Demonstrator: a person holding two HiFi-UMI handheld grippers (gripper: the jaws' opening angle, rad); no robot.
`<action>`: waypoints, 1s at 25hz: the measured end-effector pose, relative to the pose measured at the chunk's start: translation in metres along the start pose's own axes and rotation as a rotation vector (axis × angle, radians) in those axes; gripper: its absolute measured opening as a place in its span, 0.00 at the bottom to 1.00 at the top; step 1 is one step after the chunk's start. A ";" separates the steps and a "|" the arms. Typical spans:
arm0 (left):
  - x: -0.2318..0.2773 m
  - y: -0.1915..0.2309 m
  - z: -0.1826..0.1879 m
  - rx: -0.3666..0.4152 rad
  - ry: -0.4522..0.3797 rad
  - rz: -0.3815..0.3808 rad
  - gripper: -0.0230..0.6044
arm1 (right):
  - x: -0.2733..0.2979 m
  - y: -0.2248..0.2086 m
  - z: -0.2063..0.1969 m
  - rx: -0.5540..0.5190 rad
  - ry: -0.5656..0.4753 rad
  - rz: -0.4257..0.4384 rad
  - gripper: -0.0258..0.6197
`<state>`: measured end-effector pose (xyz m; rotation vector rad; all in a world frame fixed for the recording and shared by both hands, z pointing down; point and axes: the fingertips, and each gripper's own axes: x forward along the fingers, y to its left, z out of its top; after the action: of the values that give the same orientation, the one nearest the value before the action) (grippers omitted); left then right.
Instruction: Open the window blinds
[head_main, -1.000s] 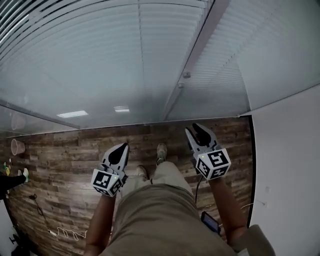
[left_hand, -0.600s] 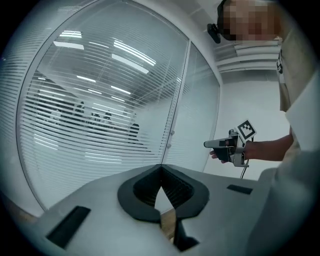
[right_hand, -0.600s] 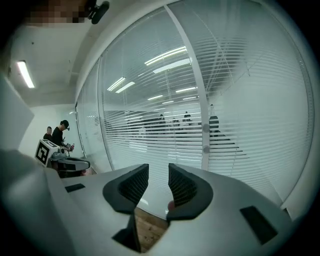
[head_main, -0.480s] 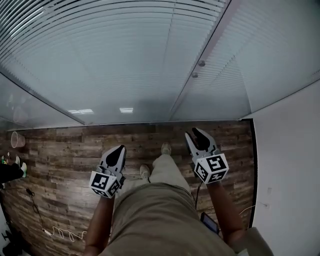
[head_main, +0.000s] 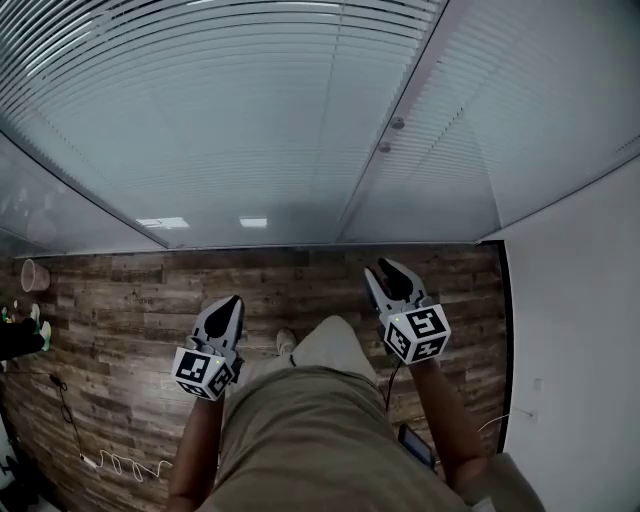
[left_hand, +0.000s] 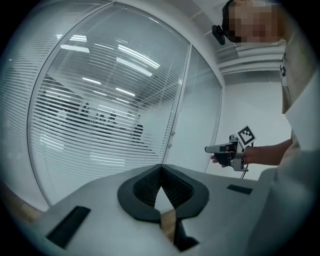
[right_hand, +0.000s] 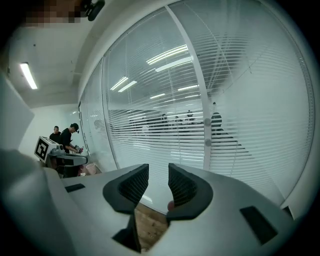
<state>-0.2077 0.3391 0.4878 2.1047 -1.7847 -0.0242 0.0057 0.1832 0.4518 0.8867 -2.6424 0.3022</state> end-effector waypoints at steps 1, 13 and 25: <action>0.000 -0.002 -0.003 -0.002 0.006 0.012 0.06 | 0.001 -0.003 -0.002 0.002 0.001 0.011 0.24; 0.002 -0.131 -0.043 -0.034 0.056 0.092 0.06 | -0.098 -0.066 -0.037 -0.005 0.010 0.114 0.24; -0.010 -0.330 -0.129 -0.094 0.122 0.090 0.06 | -0.243 -0.113 -0.099 -0.055 0.037 0.188 0.24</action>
<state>0.1355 0.4242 0.5077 1.9171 -1.7691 0.0422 0.2820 0.2565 0.4610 0.6107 -2.6896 0.2874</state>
